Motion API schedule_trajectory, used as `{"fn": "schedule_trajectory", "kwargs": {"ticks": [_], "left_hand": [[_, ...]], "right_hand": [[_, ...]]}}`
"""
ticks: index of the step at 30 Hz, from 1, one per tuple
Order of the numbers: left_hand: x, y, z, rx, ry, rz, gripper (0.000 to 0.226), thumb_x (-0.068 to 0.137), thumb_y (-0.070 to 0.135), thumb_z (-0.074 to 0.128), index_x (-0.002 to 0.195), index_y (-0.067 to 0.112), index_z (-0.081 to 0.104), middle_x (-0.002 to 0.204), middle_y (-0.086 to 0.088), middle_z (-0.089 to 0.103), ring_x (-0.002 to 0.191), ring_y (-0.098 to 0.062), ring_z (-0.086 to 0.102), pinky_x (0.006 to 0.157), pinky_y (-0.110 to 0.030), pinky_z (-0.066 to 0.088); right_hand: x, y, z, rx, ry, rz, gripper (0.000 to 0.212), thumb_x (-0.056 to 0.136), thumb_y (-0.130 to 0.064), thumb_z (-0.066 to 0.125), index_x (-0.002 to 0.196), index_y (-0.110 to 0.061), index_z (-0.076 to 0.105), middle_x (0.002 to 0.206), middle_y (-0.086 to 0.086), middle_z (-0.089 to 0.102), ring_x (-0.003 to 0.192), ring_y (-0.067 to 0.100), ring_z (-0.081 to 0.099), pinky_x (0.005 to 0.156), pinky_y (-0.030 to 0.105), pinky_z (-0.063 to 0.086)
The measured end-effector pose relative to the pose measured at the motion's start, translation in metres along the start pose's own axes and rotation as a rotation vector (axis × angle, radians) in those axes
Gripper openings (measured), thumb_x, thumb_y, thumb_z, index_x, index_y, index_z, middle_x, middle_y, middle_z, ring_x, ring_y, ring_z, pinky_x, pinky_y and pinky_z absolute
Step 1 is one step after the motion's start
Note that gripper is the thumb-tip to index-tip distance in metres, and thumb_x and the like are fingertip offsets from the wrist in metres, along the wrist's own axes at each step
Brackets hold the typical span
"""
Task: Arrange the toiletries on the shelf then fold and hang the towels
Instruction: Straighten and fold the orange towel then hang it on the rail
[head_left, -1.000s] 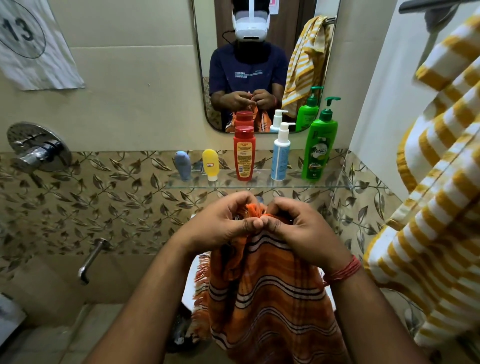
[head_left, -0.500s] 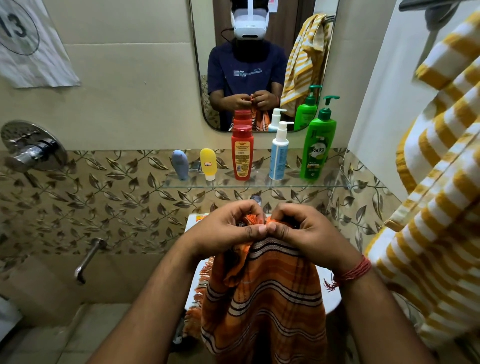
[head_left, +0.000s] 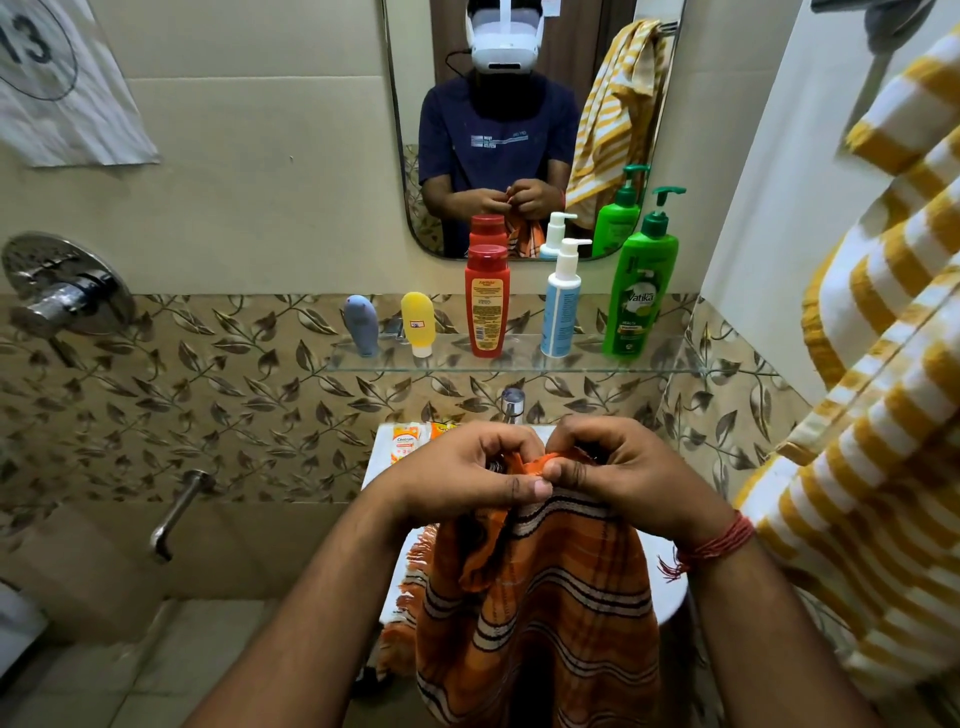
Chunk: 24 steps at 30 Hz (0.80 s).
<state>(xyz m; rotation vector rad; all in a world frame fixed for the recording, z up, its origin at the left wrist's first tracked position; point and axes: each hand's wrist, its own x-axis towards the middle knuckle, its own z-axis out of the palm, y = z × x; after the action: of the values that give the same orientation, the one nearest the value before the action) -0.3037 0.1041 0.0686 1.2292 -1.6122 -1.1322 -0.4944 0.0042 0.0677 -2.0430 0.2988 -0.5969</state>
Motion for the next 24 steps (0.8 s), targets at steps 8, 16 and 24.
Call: {"fn": "schedule_trajectory", "kwargs": {"ticks": [8, 16, 24], "left_hand": [[0.0004, -0.0048, 0.0006, -0.105, 0.058, 0.098, 0.012, 0.08, 0.02, 0.076, 0.074, 0.018, 0.065, 0.1, -0.003, 0.057, 0.095, -0.019, 0.057, 0.088, -0.037, 0.046], [0.0019, -0.0022, -0.0005, -0.068, 0.055, 0.072, 0.021, 0.076, 0.025, 0.079, 0.069, 0.019, 0.06, 0.109, 0.005, 0.059, 0.102, -0.015, 0.059, 0.088, -0.036, 0.048], [0.0043, 0.0035, 0.0024, -0.014, 0.026, 0.083, 0.018, 0.078, 0.024, 0.078, 0.069, 0.025, 0.062, 0.097, 0.002, 0.056, 0.094, -0.015, 0.056, 0.085, -0.037, 0.046]], "right_hand": [[-0.0006, 0.0016, 0.0009, 0.019, 0.004, 0.025, 0.021, 0.082, -0.038, 0.073, 0.083, -0.018, 0.07, 0.081, 0.005, 0.066, 0.078, 0.017, 0.06, 0.073, 0.043, 0.051], [-0.0021, 0.0001, -0.0037, 0.01, -0.061, 0.044, 0.008, 0.087, -0.021, 0.073, 0.084, -0.014, 0.071, 0.081, -0.002, 0.065, 0.077, 0.01, 0.061, 0.071, 0.028, 0.051], [-0.003, -0.0074, -0.0077, -0.001, -0.134, 0.041, 0.009, 0.089, -0.018, 0.07, 0.082, -0.014, 0.069, 0.075, -0.002, 0.063, 0.072, 0.002, 0.058, 0.066, 0.017, 0.045]]}}
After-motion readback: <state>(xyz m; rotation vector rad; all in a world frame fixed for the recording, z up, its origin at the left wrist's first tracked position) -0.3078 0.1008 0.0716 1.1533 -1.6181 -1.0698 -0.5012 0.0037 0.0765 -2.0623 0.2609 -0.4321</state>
